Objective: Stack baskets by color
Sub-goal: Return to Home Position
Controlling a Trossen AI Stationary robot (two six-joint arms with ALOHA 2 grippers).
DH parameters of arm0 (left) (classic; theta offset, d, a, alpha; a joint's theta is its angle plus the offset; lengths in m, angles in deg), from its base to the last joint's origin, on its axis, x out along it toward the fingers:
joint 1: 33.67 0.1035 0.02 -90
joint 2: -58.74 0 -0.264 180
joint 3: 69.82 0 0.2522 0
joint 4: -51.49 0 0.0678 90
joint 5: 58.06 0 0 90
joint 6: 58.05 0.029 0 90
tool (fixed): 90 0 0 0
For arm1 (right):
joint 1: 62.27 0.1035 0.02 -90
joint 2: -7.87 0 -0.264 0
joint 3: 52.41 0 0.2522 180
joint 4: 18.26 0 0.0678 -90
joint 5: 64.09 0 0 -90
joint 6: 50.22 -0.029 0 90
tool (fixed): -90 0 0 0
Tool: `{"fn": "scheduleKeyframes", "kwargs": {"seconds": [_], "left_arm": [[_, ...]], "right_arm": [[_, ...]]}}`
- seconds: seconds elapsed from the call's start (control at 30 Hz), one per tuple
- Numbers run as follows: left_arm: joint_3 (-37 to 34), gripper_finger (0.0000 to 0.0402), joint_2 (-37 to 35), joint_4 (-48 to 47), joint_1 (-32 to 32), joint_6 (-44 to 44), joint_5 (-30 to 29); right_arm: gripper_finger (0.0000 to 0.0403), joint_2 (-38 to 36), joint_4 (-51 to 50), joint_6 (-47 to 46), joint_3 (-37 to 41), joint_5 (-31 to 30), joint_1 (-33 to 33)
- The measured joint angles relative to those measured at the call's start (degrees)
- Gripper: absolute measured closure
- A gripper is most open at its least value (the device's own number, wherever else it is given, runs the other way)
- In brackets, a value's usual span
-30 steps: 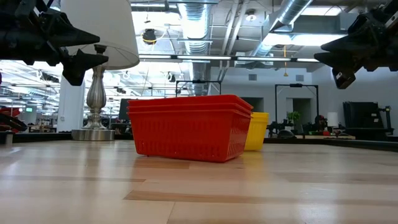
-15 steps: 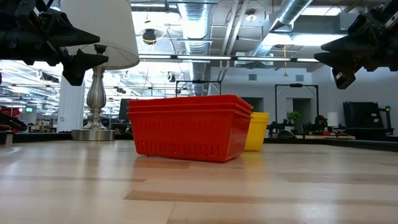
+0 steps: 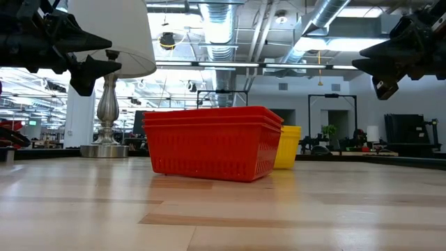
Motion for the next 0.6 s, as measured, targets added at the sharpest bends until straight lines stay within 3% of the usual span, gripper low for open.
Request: {"fn": "scheduleKeyframes", "kwargs": {"seconds": [0.6], "left_arm": [[0.0,0.0161,0.0,0.0,0.0,0.0,0.0]], "right_arm": [[0.0266,0.0,0.0,0.0,0.0,0.0,0.0]]}}
